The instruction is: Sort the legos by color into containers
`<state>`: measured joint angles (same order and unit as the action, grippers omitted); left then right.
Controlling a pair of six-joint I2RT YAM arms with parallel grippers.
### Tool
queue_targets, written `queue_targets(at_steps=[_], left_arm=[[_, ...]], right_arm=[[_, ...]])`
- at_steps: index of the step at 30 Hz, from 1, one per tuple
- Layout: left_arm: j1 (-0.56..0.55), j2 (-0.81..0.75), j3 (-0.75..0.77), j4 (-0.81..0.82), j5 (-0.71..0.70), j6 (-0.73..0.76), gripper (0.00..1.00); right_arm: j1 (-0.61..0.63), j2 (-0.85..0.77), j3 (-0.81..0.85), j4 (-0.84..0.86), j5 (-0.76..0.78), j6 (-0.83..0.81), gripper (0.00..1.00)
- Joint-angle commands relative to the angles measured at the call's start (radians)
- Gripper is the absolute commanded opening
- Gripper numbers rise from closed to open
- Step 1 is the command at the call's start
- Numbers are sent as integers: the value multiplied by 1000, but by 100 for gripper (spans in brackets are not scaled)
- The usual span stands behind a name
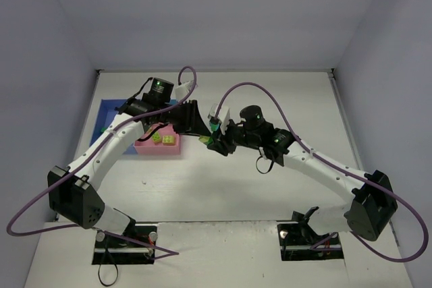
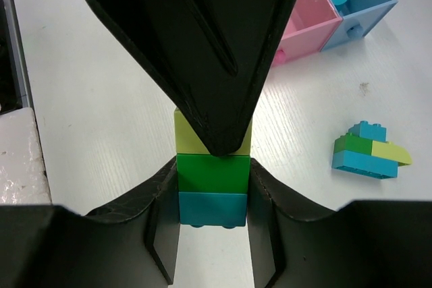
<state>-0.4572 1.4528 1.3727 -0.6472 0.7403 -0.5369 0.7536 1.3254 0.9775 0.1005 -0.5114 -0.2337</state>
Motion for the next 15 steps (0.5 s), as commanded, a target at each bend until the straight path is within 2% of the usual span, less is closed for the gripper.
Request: queue_targets(at_steps=[1, 15], left_arm=[[2, -37, 23, -8, 24, 31, 0], [138, 12, 95, -129, 15, 135, 0]], right_arm=[[-8, -49, 21, 73, 2, 5, 0], [-102, -135, -165, 50, 40, 14, 0]])
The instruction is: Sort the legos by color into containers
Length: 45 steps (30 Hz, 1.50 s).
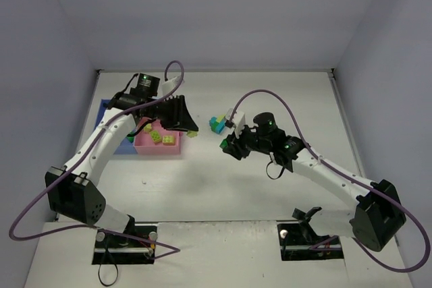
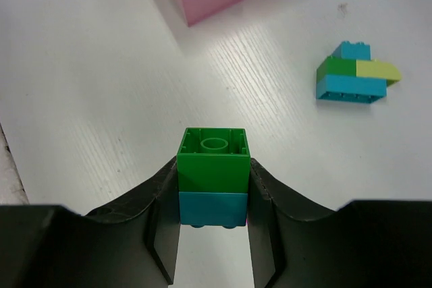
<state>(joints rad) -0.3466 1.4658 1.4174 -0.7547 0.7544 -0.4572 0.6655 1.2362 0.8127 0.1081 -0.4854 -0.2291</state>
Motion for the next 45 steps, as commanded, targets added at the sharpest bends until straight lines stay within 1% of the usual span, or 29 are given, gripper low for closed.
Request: queue_targets(at_steps=[1, 2, 4, 5, 6, 7, 8, 9, 11, 12, 15, 18, 21, 23, 24, 26, 27, 30, 34, 37, 45], left_arm=[[37, 4, 51, -24, -27, 64, 0], [53, 14, 49, -32, -115, 83, 0], [70, 37, 48, -43, -223, 101, 0], [87, 65, 46, -43, -283, 110, 5], [93, 80, 49, -43, -399, 114, 10], [100, 96, 57, -34, -446, 118, 13], [106, 128, 61, -23, -489, 126, 22], [115, 143, 66, -11, -557, 126, 28], [123, 194, 80, 28, -601, 129, 38], [129, 211, 90, 34, -609, 129, 50], [136, 274, 141, 22, -610, 127, 68], [136, 275, 157, 31, -572, 112, 75], [135, 239, 156, 15, -511, 103, 75], [133, 185, 150, 9, -436, 91, 75], [130, 167, 138, 11, -346, 83, 75], [121, 102, 126, 21, -244, 55, 75], [117, 87, 111, 26, -136, 45, 75], [71, 22, 71, 54, -2, 5, 75], [-6, -24, 38, 51, 34, -17, 75], [-51, -36, 15, 83, 45, -41, 75], [-95, -13, 12, 109, 22, -47, 74]], right_arm=[[-15, -46, 0, 42, 16, 11, 0], [-17, -44, 8, 42, 18, 13, 0], [-17, -35, 19, 41, 16, 14, 0], [-17, -32, 26, 41, 13, 13, 0], [-17, -21, 40, 39, 5, 13, 0], [-17, -15, 48, 39, 2, 11, 0], [-17, -11, 54, 38, -2, 8, 0], [-17, -1, 66, 36, -7, 5, 0], [-17, 9, 80, 38, -13, 2, 0], [-15, 20, 86, 38, -18, 2, 0], [-14, 38, 114, 36, -38, -1, 0], [-10, 48, 138, 36, -51, -9, 0], [-12, 58, 161, 35, -67, -16, 0], [-9, 69, 183, 33, -85, -24, 1], [-9, 72, 189, 33, -91, -27, 1], [-6, 80, 201, 27, -96, -39, 1], [-3, 88, 213, 25, -99, -42, 1], [5, 101, 235, 21, -116, -53, 2], [13, 114, 261, 10, -131, -64, 3], [17, 121, 275, 5, -140, -72, 4], [25, 121, 287, -2, -154, -72, 5]])
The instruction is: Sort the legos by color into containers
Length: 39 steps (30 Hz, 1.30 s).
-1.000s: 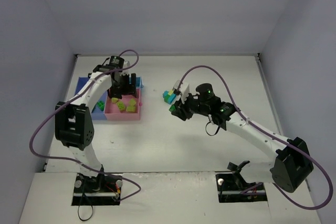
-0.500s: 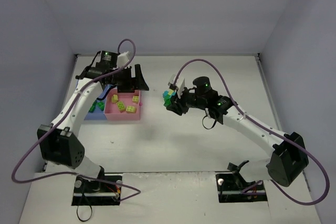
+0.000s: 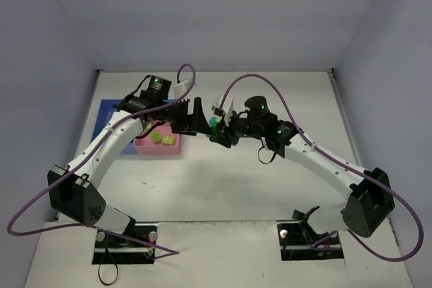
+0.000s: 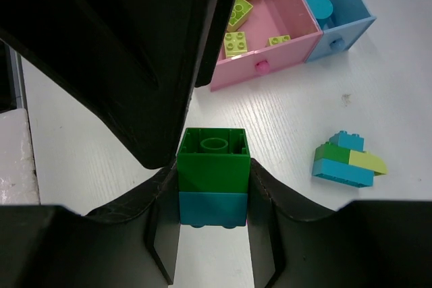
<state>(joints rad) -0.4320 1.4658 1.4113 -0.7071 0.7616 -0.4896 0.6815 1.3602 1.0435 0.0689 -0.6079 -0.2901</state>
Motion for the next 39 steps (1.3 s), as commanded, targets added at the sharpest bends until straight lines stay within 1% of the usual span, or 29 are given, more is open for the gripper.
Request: queue_targets(at_steps=[1, 6, 9, 12, 14, 15, 16, 17, 19, 20, 21, 22, 23, 25, 26, 29, 34, 37, 38, 39], left_arm=[[-11, -10, 18, 63, 12, -18, 74], [-17, 16, 26, 116, 12, -49, 72], [-27, 34, 38, 120, 15, -50, 69], [-39, 50, 37, 120, 18, -50, 63], [-54, 57, 37, 117, 21, -47, 54], [-54, 57, 37, 116, 24, -47, 54], [-56, 57, 34, 118, 24, -47, 50], [-60, 56, 32, 121, 27, -47, 43], [-62, 54, 28, 126, 33, -46, 33], [-62, 51, 26, 127, 31, -46, 18], [-62, 50, 26, 126, 31, -41, 13], [-62, 48, 26, 124, 25, -40, 8], [-62, 47, 28, 124, 25, -40, 3], [-62, 47, 29, 124, 25, -37, 1], [-62, 47, 31, 123, 24, -35, 0], [-57, 50, 40, 113, 15, -26, 0], [-51, 54, 61, 100, 2, -17, 0], [-50, 59, 74, 100, 5, -17, 0], [-50, 59, 77, 101, 5, -18, 0], [-50, 59, 78, 100, 5, -18, 0]], right_arm=[[9, -6, 56, 35, -33, -11, 5], [18, -10, 52, 31, -35, -9, 6], [18, -15, 47, 31, -32, -7, 6], [18, -19, 47, 31, -27, -6, 6], [18, -21, 50, 31, -21, -7, 6], [20, -19, 50, 31, -18, -7, 6], [18, -19, 50, 31, -16, -9, 6], [18, -18, 52, 31, -13, -11, 7], [18, -12, 53, 31, -13, -11, 8], [18, -10, 53, 31, -15, -9, 9], [18, -10, 52, 31, -18, -9, 12], [18, -7, 52, 31, -16, -9, 15], [18, -7, 49, 31, -15, -9, 25], [18, -10, 35, 29, 0, -9, 39], [18, -12, 29, 29, 5, -9, 53], [15, -24, -2, 26, 23, -6, 64], [9, -64, -39, 25, 48, 3, 64], [4, -67, -43, 26, 53, 5, 56], [3, -65, -45, 26, 59, 3, 50], [3, -64, -43, 26, 60, 5, 48]])
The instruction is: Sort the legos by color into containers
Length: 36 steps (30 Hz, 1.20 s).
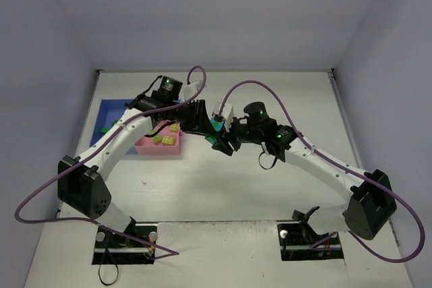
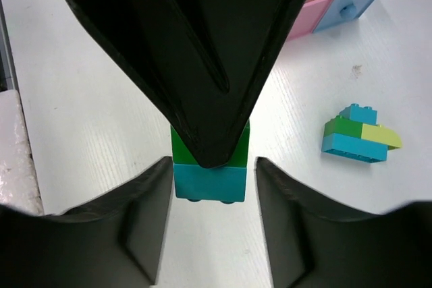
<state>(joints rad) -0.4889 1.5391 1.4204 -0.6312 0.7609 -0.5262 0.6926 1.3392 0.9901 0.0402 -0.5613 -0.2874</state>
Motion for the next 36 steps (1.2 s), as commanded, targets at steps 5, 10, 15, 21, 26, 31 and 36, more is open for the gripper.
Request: queue_targets(at_steps=[5, 10, 15, 21, 26, 31, 36], left_arm=[[7, -16, 63, 30, 15, 9, 0], [6, -23, 37, 44, 20, -3, 0], [6, -24, 25, 53, 14, -6, 0], [6, -17, 22, 77, 15, -26, 0], [15, -17, 28, 68, 15, -20, 0], [76, -19, 25, 41, 34, 6, 0], [216, -19, 66, -57, 58, 69, 0]], right_arm=[[-10, -28, 21, 64, 5, 2, 41], [-8, -20, 35, 89, 0, 11, 47], [-13, -26, 47, 102, -9, 22, 48], [-16, -31, 41, 109, -17, 34, 32], [-25, -44, 5, 113, -15, 47, 0], [-74, -93, -71, 113, -2, 54, 0], [-123, -132, -156, 122, 6, 73, 0]])
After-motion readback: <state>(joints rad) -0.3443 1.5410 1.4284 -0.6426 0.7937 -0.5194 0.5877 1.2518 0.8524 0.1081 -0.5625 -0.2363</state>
